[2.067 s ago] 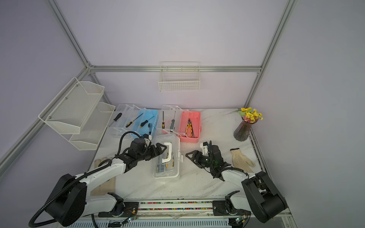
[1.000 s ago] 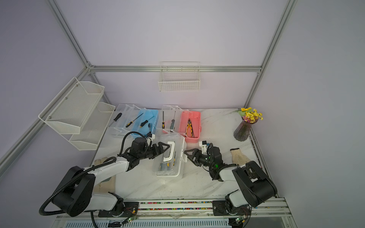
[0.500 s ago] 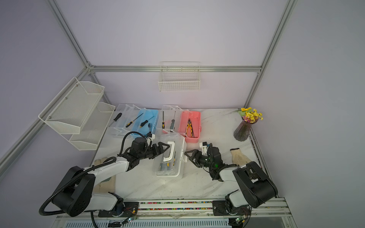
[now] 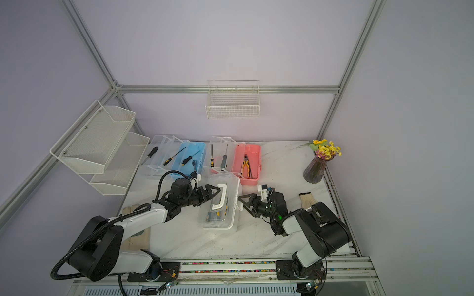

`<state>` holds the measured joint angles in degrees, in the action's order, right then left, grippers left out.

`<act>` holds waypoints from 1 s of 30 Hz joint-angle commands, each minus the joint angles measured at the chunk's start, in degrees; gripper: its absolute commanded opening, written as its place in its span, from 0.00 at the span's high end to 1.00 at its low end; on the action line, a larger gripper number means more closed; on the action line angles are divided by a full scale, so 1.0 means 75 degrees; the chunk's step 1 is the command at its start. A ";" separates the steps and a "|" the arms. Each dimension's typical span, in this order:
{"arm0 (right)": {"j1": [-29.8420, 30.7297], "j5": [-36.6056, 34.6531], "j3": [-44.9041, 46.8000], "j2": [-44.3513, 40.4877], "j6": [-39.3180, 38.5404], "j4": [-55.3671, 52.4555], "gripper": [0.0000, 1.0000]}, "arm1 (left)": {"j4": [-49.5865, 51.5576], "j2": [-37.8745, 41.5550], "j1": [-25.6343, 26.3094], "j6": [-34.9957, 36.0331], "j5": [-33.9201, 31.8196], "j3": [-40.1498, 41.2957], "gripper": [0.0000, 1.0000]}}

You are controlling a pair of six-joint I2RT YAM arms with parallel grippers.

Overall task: Close toolboxes
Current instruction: Fasten the toolbox latch on the toolbox.

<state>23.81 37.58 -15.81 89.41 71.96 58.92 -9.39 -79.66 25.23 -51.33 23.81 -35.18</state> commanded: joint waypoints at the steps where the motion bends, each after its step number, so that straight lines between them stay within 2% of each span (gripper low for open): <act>1: 0.0036 0.0110 0.0033 -0.0248 0.0264 0.0371 0.23 | 0.1521 -0.0535 0.0104 0.0213 -0.0294 0.0275 0.29; 7: 0.0042 0.0040 0.0069 -0.0895 0.0121 -0.0237 0.26 | 0.1537 -0.0591 0.0111 0.0246 -0.0305 0.0247 0.29; 15: 0.0038 -0.0134 -0.0116 -0.2011 -0.0436 -0.1799 0.27 | 0.1557 -0.0641 0.0129 0.0293 -0.0315 0.0214 0.29; 21: 0.0036 -0.0078 -0.0122 -0.2054 -0.0362 -0.1751 0.27 | 0.1568 -0.0630 0.0139 0.0287 -0.0327 0.0214 0.29; 26: 0.0036 -0.0067 -0.0152 -0.2244 -0.0368 -0.1864 0.32 | 0.1620 -0.0592 0.0150 0.0293 -0.0367 0.0214 0.29; 30: 0.0042 -0.0098 -0.0221 -0.2576 -0.0487 -0.2282 0.33 | 0.1664 -0.0582 0.0145 0.0305 -0.0418 0.0220 0.29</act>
<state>23.51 34.22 -15.11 72.71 68.45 41.21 -10.26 -80.79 25.26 -50.74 23.83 -35.97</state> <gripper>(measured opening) 0.672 0.883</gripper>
